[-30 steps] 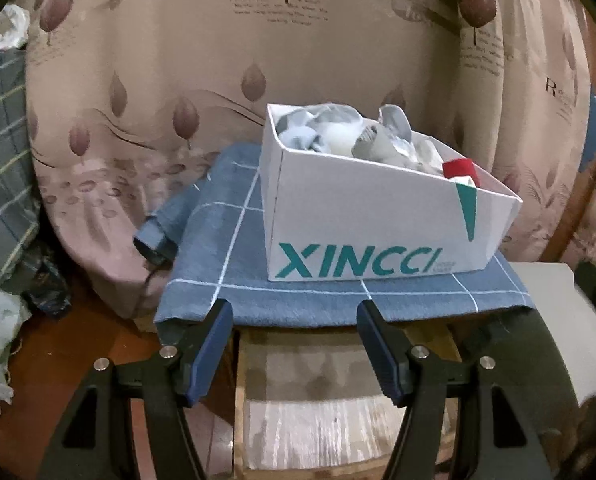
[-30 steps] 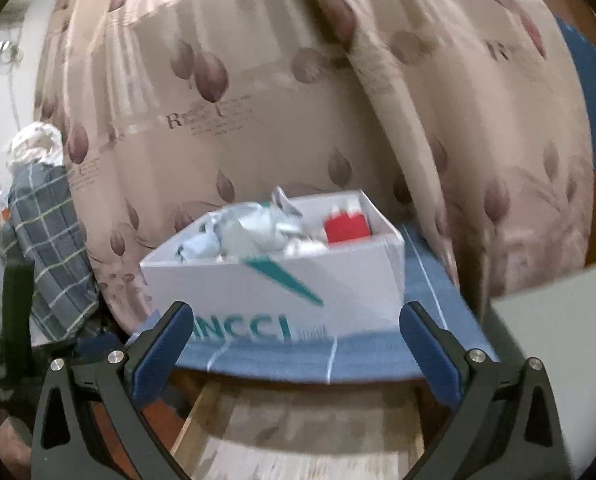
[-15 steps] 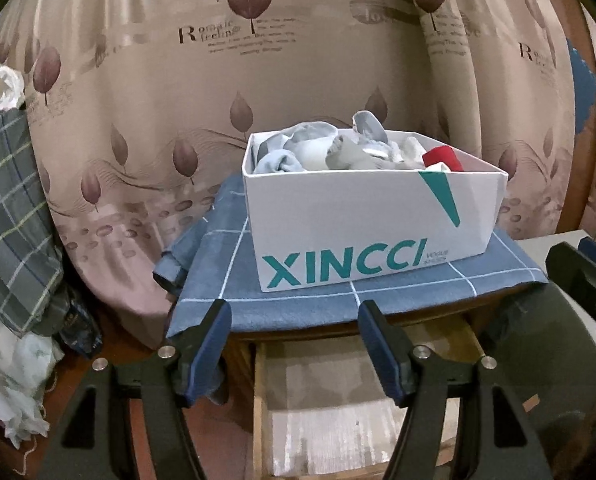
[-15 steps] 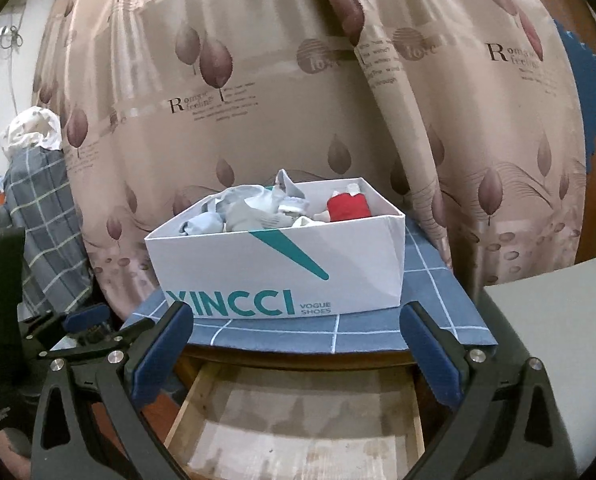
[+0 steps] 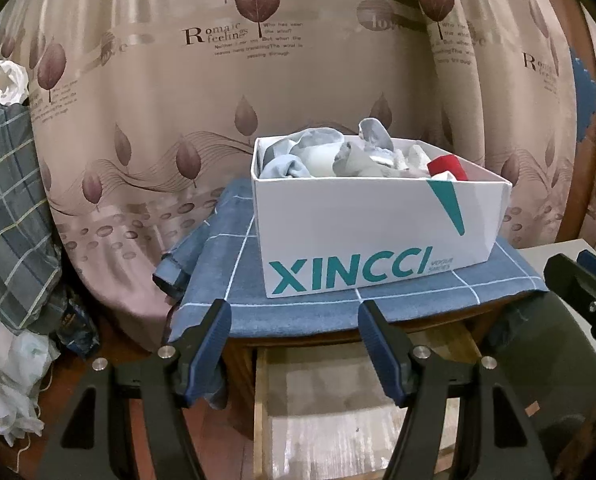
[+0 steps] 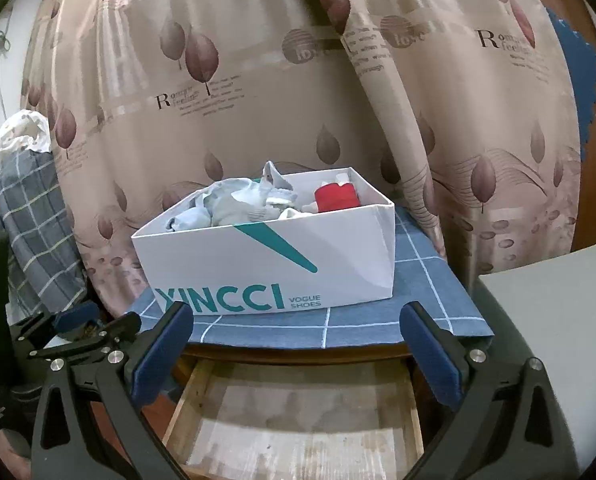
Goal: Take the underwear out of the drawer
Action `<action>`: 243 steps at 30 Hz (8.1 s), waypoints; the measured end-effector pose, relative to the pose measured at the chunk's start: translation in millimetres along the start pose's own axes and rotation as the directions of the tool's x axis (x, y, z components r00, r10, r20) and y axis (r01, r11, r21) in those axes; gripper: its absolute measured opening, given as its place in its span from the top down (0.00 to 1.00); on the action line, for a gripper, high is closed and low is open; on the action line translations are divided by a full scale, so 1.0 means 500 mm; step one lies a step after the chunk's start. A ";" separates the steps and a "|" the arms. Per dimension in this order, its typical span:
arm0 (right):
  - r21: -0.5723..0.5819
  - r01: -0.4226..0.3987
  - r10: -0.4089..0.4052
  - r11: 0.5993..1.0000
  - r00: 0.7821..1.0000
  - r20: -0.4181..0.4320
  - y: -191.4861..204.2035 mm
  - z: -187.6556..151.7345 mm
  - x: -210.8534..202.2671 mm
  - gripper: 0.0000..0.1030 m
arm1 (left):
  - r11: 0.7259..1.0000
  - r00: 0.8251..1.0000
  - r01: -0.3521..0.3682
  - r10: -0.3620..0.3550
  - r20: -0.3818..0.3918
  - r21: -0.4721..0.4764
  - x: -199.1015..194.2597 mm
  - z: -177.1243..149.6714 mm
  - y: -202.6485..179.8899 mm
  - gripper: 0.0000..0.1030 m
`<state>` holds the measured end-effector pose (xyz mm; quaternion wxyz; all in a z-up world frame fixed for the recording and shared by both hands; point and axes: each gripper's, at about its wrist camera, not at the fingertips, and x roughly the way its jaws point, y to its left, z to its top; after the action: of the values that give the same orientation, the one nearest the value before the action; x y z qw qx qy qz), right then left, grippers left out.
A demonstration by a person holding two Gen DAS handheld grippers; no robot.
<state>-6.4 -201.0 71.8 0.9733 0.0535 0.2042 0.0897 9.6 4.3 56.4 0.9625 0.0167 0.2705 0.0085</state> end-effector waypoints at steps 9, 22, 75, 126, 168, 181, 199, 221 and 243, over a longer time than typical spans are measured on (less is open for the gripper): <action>-0.014 0.000 0.000 1.000 1.000 -0.001 0.004 -0.001 0.001 0.00 | 1.000 1.000 -0.007 0.006 0.015 0.023 -0.003 -0.001 -0.007 0.34; -0.024 -0.006 0.006 1.000 1.000 -0.004 0.010 -0.002 0.001 0.00 | 0.999 0.998 -0.027 0.026 0.061 0.020 -0.013 -0.001 -0.002 0.34; -0.027 -0.029 0.029 0.999 1.000 -0.009 0.004 -0.002 -0.001 0.00 | 0.982 0.994 -0.020 -0.001 0.111 0.188 -0.122 0.039 -0.067 0.24; 0.021 -0.038 0.038 0.999 0.999 -0.001 -0.036 0.004 -0.010 0.00 | 0.994 0.984 0.107 -0.102 0.145 -0.025 -0.127 0.056 -0.015 0.24; -0.006 -0.051 0.051 0.999 0.998 -0.021 -0.029 0.000 -0.005 0.00 | 0.992 0.991 0.113 -0.109 0.076 -0.054 -0.072 0.061 0.022 0.22; -0.013 -0.052 0.052 0.999 0.998 -0.026 -0.024 -0.002 -0.003 0.00 | 0.992 0.996 0.090 -0.090 0.002 -0.087 -0.031 0.035 0.030 0.22; -0.013 -0.051 0.051 0.999 0.998 -0.029 -0.024 -0.002 -0.002 0.00 | 0.995 0.995 0.074 -0.079 -0.068 -0.064 0.004 0.011 0.017 0.22; -0.037 -0.058 0.056 0.998 0.998 -0.037 -0.019 -0.005 0.001 0.00 | 0.997 0.990 0.066 -0.069 -0.125 -0.032 0.038 -0.012 -0.008 0.22; -0.041 -0.060 0.059 0.997 0.998 -0.037 -0.019 -0.003 0.001 0.00 | 0.998 0.987 0.068 -0.070 -0.147 -0.017 0.047 -0.018 -0.014 0.22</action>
<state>-5.1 -210.1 68.6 0.9673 0.0376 0.2183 0.1240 25.1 -2.0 36.3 0.9397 0.0010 0.3413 -0.0219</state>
